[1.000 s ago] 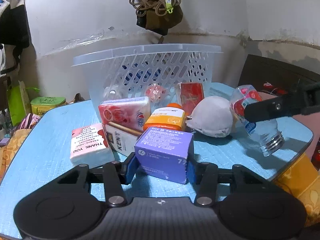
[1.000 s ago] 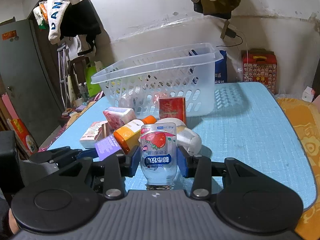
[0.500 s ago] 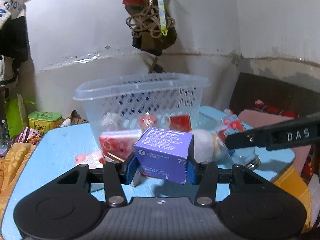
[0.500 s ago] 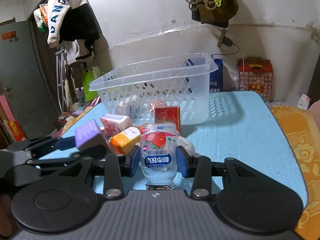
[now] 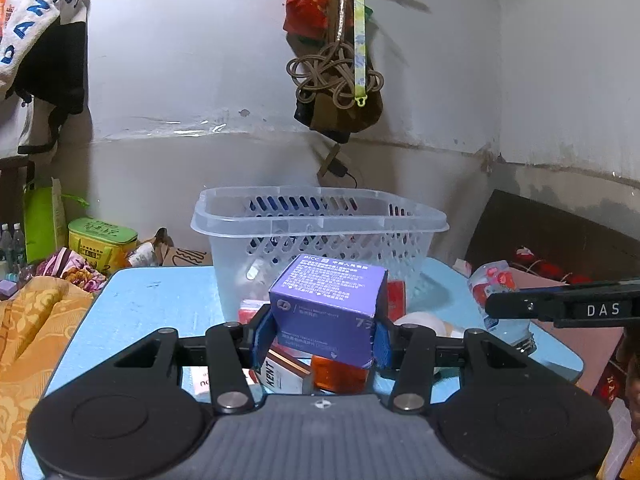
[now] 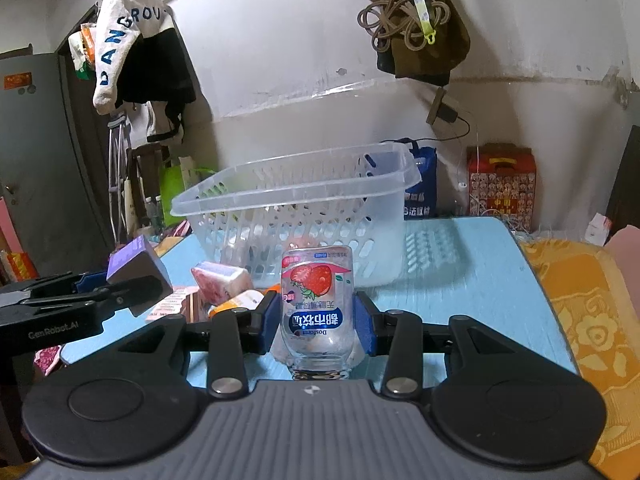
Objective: Organize objects
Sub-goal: 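Grasp the purple box with the left tool while the right tool holds the bottle, then lift the bottle and purple box over the basket and open both tools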
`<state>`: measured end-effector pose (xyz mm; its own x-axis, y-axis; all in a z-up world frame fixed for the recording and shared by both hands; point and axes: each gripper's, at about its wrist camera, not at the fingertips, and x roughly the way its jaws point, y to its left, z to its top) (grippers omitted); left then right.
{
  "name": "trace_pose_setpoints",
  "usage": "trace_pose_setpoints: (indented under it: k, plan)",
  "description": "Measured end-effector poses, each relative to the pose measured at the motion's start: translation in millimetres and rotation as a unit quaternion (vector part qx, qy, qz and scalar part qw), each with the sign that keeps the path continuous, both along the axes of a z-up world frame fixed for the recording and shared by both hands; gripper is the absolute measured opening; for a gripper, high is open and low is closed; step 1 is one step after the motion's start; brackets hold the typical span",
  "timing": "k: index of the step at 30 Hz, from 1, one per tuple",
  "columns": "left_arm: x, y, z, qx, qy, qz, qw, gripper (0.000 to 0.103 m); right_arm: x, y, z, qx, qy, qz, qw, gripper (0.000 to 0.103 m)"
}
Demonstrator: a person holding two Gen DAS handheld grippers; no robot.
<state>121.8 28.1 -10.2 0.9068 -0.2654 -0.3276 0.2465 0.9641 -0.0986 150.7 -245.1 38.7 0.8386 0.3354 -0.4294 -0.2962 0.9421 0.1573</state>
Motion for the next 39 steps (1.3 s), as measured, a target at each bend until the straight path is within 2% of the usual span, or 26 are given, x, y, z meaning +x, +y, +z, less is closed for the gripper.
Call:
trace_pose_setpoints:
  k: [11,27,32,35,39]
  plan:
    - [9.5,1.5,1.1,-0.007,0.007,-0.006,0.9999,0.053,7.8,4.6,-0.3,-0.017,-0.006,0.008,1.000,0.044]
    - [34.9,15.0,11.9,-0.044,0.008,-0.003,0.9990,0.053,33.5,2.0,14.6,0.000,-0.025,0.013,1.000,0.044]
    - [48.3,23.4,44.7,-0.085,-0.015,-0.009,0.9962,0.053,41.6,1.9,49.9,0.019,-0.070,0.010,0.997,0.044]
    - [70.6,25.6,70.2,-0.105,-0.023,-0.006,0.9942,0.053,66.9,10.7,73.0,0.025,-0.090,0.010,0.996,0.044]
    - [130.2,25.4,87.4,-0.119,0.012,0.013,0.9927,0.053,119.5,32.8,79.0,-0.021,-0.083,-0.006,0.996,0.044]
